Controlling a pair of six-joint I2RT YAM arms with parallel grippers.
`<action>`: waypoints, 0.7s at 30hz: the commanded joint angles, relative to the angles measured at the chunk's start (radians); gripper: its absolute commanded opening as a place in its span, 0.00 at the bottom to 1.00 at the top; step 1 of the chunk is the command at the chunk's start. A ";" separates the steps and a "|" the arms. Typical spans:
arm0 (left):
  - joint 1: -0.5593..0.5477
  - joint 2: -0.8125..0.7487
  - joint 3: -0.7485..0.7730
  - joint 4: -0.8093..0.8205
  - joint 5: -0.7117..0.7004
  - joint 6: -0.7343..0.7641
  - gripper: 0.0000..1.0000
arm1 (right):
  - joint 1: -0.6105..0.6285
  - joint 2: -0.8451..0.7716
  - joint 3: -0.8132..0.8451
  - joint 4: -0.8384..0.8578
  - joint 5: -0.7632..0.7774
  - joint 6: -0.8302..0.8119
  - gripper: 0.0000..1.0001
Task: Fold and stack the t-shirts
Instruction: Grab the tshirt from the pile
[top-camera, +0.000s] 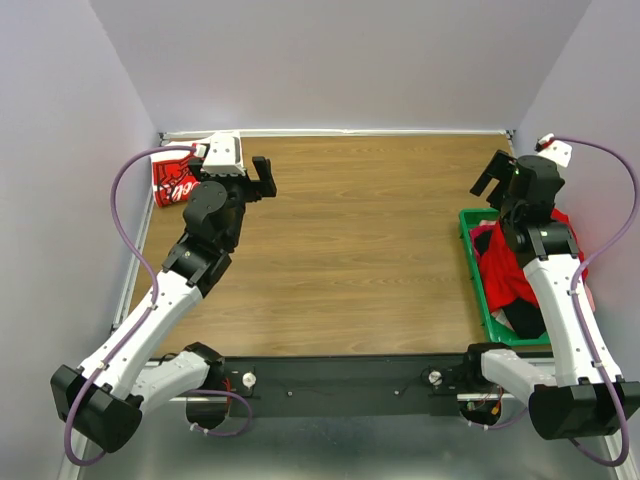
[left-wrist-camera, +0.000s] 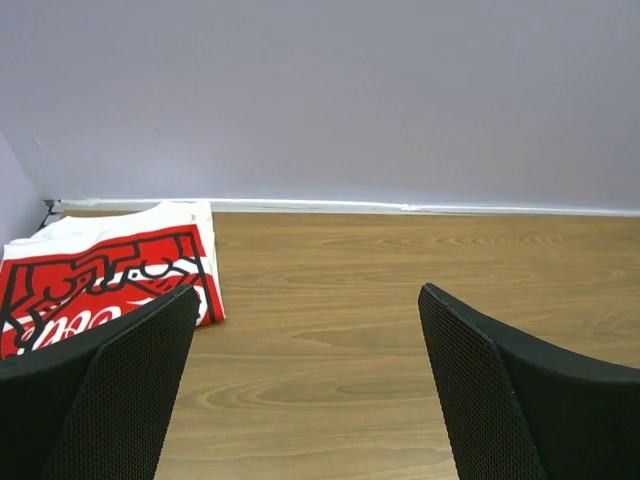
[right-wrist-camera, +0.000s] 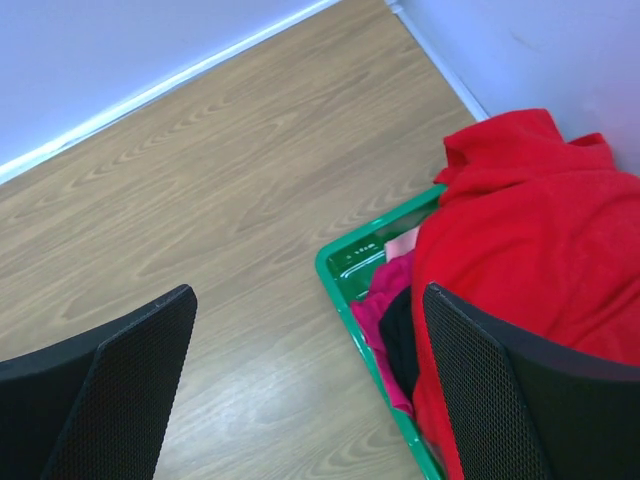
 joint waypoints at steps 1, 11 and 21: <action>0.002 -0.005 0.003 0.015 -0.039 0.005 0.98 | -0.006 -0.017 0.002 -0.059 0.070 0.015 1.00; 0.002 -0.031 -0.009 0.025 0.033 0.022 0.98 | -0.006 0.073 -0.011 -0.171 0.156 0.052 1.00; 0.002 -0.036 -0.003 0.015 0.084 0.025 0.98 | -0.036 0.224 -0.091 -0.181 0.227 0.126 1.00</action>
